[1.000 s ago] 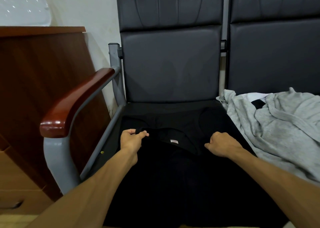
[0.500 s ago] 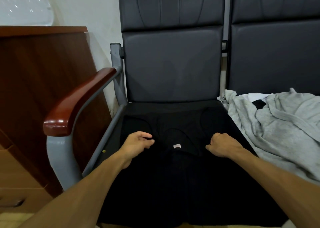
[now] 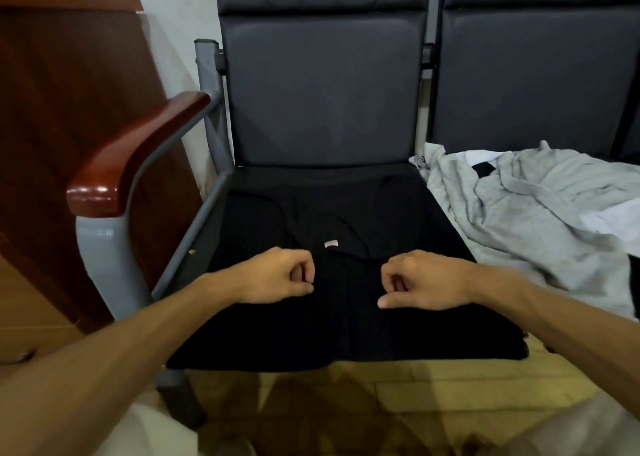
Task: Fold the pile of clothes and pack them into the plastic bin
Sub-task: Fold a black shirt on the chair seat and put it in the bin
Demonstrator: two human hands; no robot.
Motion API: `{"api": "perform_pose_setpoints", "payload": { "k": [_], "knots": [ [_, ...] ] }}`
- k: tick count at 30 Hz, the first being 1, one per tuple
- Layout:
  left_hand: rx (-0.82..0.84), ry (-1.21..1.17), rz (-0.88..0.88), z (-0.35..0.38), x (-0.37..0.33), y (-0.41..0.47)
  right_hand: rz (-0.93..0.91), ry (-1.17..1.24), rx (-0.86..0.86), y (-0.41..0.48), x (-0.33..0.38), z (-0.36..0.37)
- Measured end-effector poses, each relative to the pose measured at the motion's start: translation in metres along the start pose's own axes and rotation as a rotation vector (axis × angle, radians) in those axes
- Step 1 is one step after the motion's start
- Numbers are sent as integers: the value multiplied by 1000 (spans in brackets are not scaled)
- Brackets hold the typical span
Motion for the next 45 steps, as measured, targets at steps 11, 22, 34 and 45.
{"api": "perform_pose_setpoints", "payload": {
  "k": [11, 22, 34, 45],
  "knots": [
    [182, 556, 241, 24, -33, -51, -84, -420, 58, -52, 17, 29],
    [45, -181, -112, 0, -12, -47, 256, -386, -204, -59, 2, -5],
    [-236, -1, -361, -29, 32, -18, 451, 99, -495, -15, -40, -34],
    [-516, -103, -781, -32, 88, -57, 617, 395, -765, -9, -63, -40]
  ]
}}
Point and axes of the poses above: each hand's wrist, its own y-axis towards the middle knuckle, its own z-axis out of the palm, x = y × z, the point moved 1 cm from there along y, towards the middle knuckle, and after that the axes turned 10 degrees about y, right-handed, at the moved point
